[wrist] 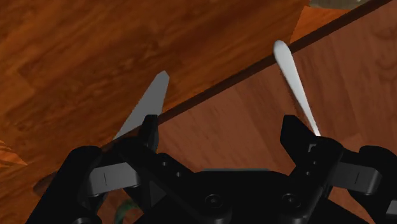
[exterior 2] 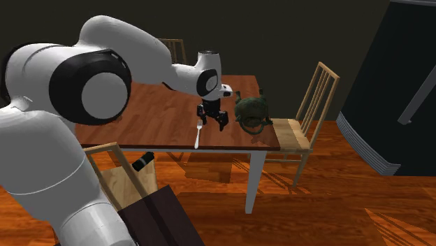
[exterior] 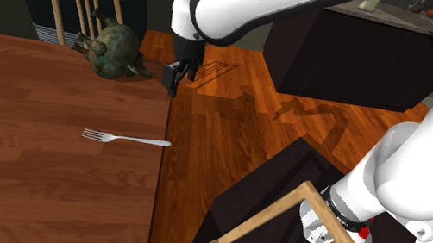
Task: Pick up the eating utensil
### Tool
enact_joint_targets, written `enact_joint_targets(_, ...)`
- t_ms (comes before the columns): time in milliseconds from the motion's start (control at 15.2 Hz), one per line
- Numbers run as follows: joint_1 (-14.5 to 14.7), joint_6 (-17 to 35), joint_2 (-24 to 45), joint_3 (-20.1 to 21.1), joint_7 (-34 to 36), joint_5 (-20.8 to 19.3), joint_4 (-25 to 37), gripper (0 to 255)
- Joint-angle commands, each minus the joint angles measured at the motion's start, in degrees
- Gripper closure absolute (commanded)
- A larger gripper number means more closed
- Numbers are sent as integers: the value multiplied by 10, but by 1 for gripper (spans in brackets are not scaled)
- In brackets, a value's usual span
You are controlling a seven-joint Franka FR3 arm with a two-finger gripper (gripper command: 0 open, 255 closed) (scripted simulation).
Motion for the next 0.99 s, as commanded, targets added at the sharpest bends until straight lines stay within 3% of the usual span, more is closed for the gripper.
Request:
enact_joint_targets(0,11,13,37,10,5,-8,24,0)
enact_joint_targets(924,104,33,285,45,12,-82,244,0)
